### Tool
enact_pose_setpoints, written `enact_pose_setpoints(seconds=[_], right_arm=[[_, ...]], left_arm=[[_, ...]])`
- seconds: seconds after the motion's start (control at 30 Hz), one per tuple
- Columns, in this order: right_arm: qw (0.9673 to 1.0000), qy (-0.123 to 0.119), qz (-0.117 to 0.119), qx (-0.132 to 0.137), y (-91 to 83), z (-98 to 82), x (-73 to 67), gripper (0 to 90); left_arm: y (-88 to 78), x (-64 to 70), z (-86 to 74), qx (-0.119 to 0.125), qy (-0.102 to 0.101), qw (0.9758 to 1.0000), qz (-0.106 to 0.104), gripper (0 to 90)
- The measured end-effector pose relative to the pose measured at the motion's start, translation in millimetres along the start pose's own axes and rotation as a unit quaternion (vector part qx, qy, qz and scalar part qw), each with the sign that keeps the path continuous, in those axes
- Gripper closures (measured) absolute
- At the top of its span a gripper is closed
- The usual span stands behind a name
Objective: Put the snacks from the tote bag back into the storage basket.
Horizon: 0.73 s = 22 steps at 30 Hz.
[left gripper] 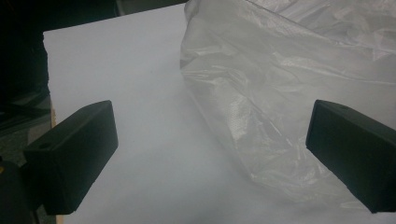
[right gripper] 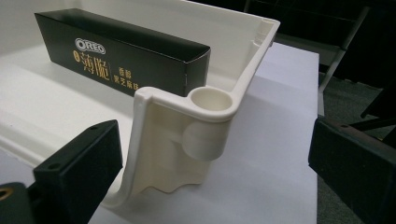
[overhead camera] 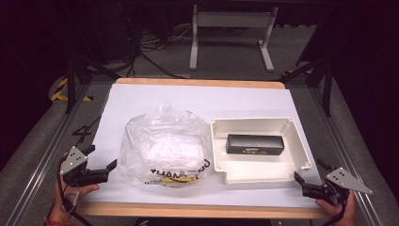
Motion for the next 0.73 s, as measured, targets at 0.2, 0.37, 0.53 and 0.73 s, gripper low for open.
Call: enact_pose_setpoints(seconds=[0.2,0.37,0.53,0.73], right_arm=[[1.0000,-0.001,0.001,0.001,0.0,-0.2,-0.2,3.5],[1.0000,-0.001,-0.003,-0.004,0.0,-0.1,-0.4,3.5],[1.0000,-0.001,-0.001,-0.003,-0.1,-0.2,-0.3,3.5],[1.0000,0.000,0.000,0.000,-0.3,-0.3,0.0,3.5]], left_arm=[[1.4,0.0,0.5,-0.003,0.001,1.0000,0.000,3.1],[0.6,-1.2,1.0,0.000,-0.001,1.0000,-0.001,3.1],[0.1,-1.3,1.2,0.000,-0.001,1.0000,0.001,3.1],[0.0,-1.7,2.7,0.003,-0.005,1.0000,0.002,3.0]])
Point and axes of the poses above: each handheld gripper's, and its own axes: y roughly forward along the jaws, z roughly out of its top, x roughly to its right, the point moved 2 cm from there along y, roughly forward along the jaws, and after that the axes turned 8 degrees about -x, right-handed, at the moved point
